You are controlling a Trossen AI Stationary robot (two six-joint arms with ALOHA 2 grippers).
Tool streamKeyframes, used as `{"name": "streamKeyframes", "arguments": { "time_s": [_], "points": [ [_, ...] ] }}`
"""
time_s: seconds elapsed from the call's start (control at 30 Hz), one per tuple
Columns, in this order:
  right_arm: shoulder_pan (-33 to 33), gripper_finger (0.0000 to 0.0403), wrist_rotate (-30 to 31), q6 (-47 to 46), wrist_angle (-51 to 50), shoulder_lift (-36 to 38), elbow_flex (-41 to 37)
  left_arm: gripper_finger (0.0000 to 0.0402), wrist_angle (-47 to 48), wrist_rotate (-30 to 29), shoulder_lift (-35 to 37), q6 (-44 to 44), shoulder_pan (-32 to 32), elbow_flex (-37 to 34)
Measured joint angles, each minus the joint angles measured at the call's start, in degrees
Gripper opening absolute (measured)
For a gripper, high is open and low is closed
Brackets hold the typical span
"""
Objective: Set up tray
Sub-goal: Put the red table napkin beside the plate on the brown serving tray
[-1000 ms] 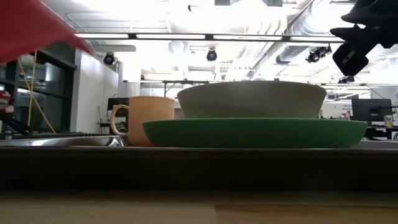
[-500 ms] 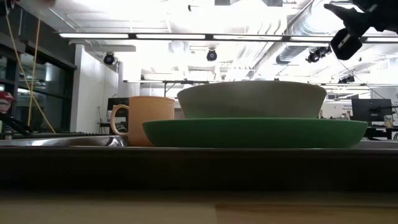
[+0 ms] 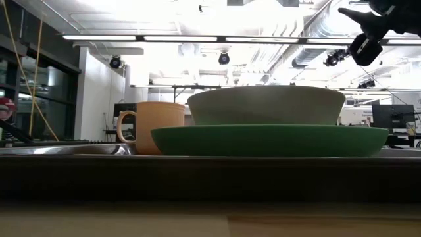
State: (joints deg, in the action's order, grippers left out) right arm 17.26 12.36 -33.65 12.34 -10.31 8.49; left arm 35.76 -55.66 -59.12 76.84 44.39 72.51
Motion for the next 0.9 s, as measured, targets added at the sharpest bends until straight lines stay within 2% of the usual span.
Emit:
{"name": "streamKeyframes", "arguments": {
  "time_s": [0.33, 0.53, 0.77, 0.9],
  "points": [
    [0.0, 0.0078, -5.4, 2.6, 20.0, -10.6, 0.0, 0.0012, -13.4, 18.0, -4.1, -13.0, -13.6, 0.0],
    [0.0, 0.0078, -5.5, 2.6, 24.8, -16.9, 0.0, 0.0012, -19.3, 26.0, -6.6, -15.9, -18.8, 0.0],
    [0.0, 0.0078, 0.5, 1.1, 25.6, -22.6, 0.0, 0.0012, -27.6, 34.2, -10.5, -18.1, -22.8, 0.0],
    [0.0, 0.0078, 2.8, 1.1, 29.9, -25.3, 0.0, 0.0012, -30.5, 37.6, -12.5, -18.1, -24.3, 0.0]
  ]
}}
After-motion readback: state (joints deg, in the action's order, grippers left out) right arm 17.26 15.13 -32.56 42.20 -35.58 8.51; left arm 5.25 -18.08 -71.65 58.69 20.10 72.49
